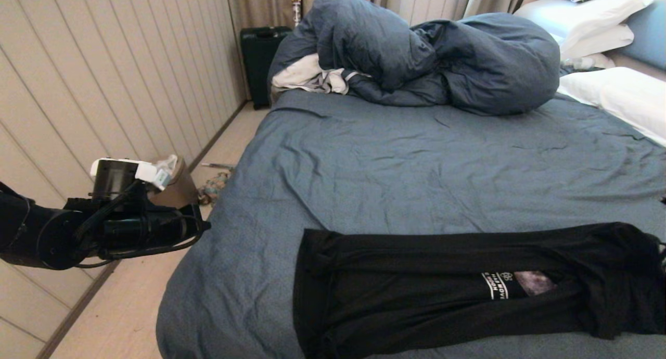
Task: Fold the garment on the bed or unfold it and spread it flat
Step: Fold the black T-shirt
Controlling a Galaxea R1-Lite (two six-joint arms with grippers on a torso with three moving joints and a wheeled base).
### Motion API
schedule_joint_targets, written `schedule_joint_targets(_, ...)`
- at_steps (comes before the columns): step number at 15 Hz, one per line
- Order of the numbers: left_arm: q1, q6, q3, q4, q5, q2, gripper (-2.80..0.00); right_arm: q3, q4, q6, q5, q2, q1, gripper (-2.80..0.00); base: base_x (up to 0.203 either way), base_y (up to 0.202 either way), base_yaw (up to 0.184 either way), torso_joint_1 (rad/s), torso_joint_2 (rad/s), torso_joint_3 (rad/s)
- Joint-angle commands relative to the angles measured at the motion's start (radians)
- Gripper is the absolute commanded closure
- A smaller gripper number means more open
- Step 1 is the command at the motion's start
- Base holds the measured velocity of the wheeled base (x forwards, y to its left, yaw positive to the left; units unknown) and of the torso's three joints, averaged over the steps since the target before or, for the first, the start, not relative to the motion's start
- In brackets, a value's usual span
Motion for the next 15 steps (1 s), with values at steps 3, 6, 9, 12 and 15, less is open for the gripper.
schedule_joint_targets(3,0.000,-0.002,0.000,-0.002,-0.001,0.015,0.00,-0.178,0.066,-0.011,0.002,0.138,-0.132,0.00,0.000,0.000,0.000,0.000,0.00,0.000)
schedule_joint_targets(6,-0.001,0.000,-0.002,-0.003,0.000,0.029,0.00,-0.361,0.162,-0.012,0.003,0.217,-0.179,0.00,0.000,0.000,0.000,0.000,0.00,0.000)
schedule_joint_targets(9,-0.001,0.000,-0.008,-0.004,0.002,0.038,0.00,-0.452,0.328,-0.011,0.012,0.193,-0.174,0.00,0.000,0.000,0.000,0.000,0.00,0.000)
schedule_joint_targets(12,0.000,-0.002,-0.006,-0.002,0.002,0.032,0.00,-0.444,0.383,0.004,0.021,0.054,-0.032,0.00,0.000,0.000,0.000,0.000,0.00,0.000)
schedule_joint_targets(15,0.002,-0.004,-0.008,-0.002,0.002,0.013,0.00,-0.459,0.490,0.029,0.023,-0.103,0.189,0.00,0.000,0.000,0.000,0.000,0.00,0.000)
